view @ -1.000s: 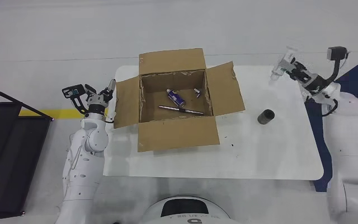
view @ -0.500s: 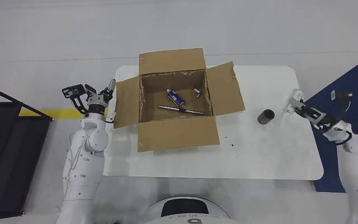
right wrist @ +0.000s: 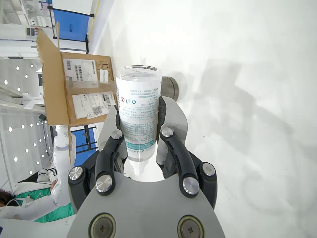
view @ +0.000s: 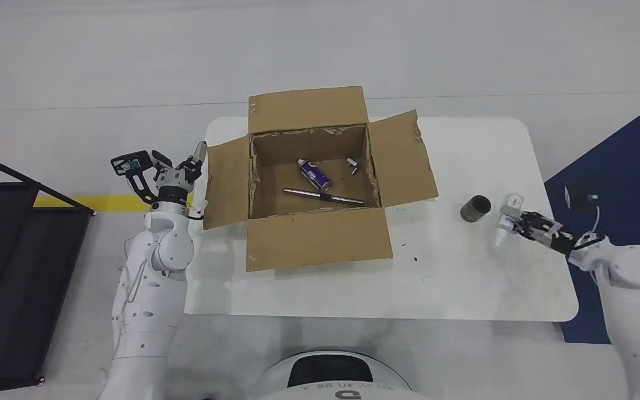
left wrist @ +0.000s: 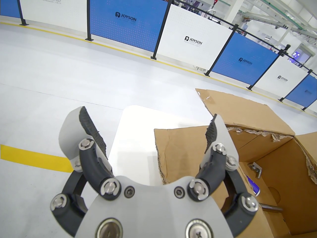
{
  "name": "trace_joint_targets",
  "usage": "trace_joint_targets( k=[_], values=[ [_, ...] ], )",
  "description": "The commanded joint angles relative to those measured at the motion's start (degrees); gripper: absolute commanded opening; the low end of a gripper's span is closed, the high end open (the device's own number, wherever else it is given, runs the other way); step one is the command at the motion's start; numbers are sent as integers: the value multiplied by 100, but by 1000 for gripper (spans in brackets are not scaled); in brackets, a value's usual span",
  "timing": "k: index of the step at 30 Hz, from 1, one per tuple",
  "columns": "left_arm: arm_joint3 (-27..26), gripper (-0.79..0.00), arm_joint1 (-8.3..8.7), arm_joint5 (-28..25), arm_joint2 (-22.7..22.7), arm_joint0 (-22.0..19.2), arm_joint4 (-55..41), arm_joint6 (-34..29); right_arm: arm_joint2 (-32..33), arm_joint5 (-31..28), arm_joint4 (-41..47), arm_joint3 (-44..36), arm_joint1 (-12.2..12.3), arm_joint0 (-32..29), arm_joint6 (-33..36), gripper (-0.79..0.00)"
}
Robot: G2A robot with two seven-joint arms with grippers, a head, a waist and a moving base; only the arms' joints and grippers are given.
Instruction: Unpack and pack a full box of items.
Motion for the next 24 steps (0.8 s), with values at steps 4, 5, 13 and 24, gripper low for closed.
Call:
trace_joint_targets(
  k=[4, 5, 13, 24],
  values=[
    [0, 0, 0, -1, 0, 0, 1, 0, -150, 288, -158, -7, 6, 72, 192, -785],
    [0, 0, 0, -1, 0, 0, 1, 0, -186, 324, -189, -2, 8, 98, 242, -785],
    [0, 0, 0, -1, 0, 0, 1, 0, -363, 502, -312, 49, 17, 287, 445, -37],
    [0, 0, 0, -1, 0, 0, 1, 0, -413, 751, -357, -231, 34, 418, 376, 0]
  ],
)
